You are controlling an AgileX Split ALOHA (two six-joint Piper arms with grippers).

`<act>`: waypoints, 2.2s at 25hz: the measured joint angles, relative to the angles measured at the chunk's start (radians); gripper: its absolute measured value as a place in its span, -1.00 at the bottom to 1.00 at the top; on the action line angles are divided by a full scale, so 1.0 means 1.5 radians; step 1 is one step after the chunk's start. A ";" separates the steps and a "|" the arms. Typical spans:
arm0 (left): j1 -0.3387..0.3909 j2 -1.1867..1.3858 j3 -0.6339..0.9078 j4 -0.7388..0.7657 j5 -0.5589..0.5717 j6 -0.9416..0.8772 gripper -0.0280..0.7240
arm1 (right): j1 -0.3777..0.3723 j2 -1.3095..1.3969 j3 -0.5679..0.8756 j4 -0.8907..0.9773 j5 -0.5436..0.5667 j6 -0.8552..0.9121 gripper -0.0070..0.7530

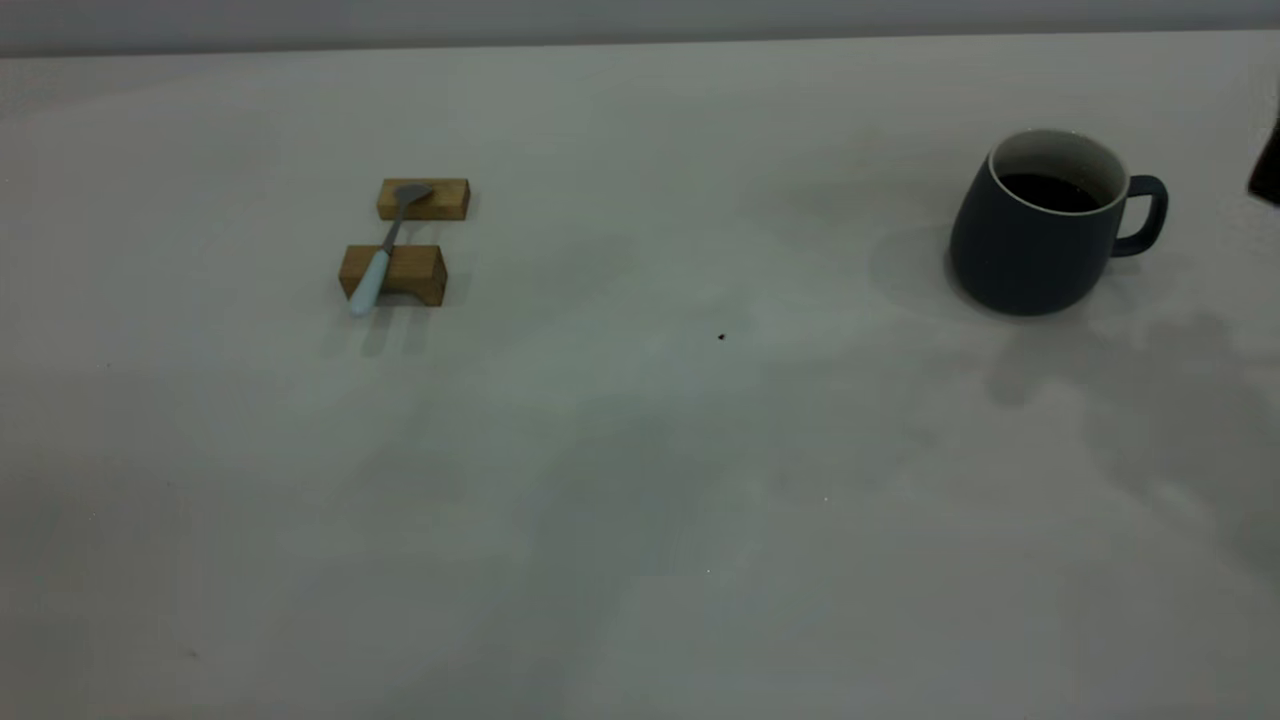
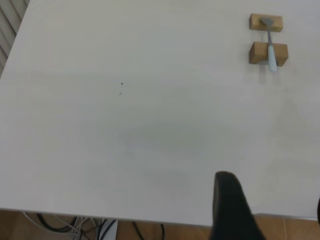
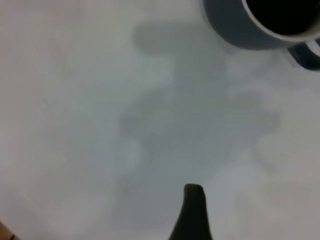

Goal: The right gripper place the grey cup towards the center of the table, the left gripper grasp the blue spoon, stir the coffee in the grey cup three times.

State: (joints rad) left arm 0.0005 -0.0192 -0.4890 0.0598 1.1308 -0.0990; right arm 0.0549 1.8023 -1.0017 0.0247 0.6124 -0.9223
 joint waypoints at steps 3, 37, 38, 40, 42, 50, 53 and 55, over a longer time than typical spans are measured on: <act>0.000 0.000 0.000 0.000 0.000 0.000 0.36 | 0.000 0.059 -0.040 -0.016 -0.016 -0.035 0.86; 0.000 0.000 0.000 0.000 0.000 0.000 0.36 | 0.000 0.381 -0.318 -0.070 -0.028 -0.172 -0.42; 0.000 0.000 0.000 0.000 0.000 0.000 0.36 | 0.004 0.381 -0.318 -0.066 -0.024 -0.169 -0.54; 0.000 0.000 0.000 0.000 0.000 0.000 0.36 | 0.013 0.381 -0.319 -0.066 -0.027 -0.164 -0.54; 0.000 0.000 0.000 0.000 0.000 0.000 0.36 | 0.031 0.381 -0.319 -0.067 -0.027 -0.156 -0.54; 0.000 0.000 0.000 0.000 0.000 0.000 0.36 | 0.151 0.381 -0.319 -0.068 -0.026 -0.069 -0.54; 0.000 0.000 0.000 0.000 0.000 0.000 0.36 | 0.196 0.381 -0.319 -0.069 -0.029 -0.027 -0.54; 0.000 0.000 0.000 0.000 0.000 0.000 0.36 | 0.221 0.382 -0.319 -0.069 -0.035 0.003 -0.54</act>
State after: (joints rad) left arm 0.0005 -0.0192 -0.4890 0.0598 1.1308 -0.0990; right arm 0.3866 2.3754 -1.4798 -0.0783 0.5597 -0.9180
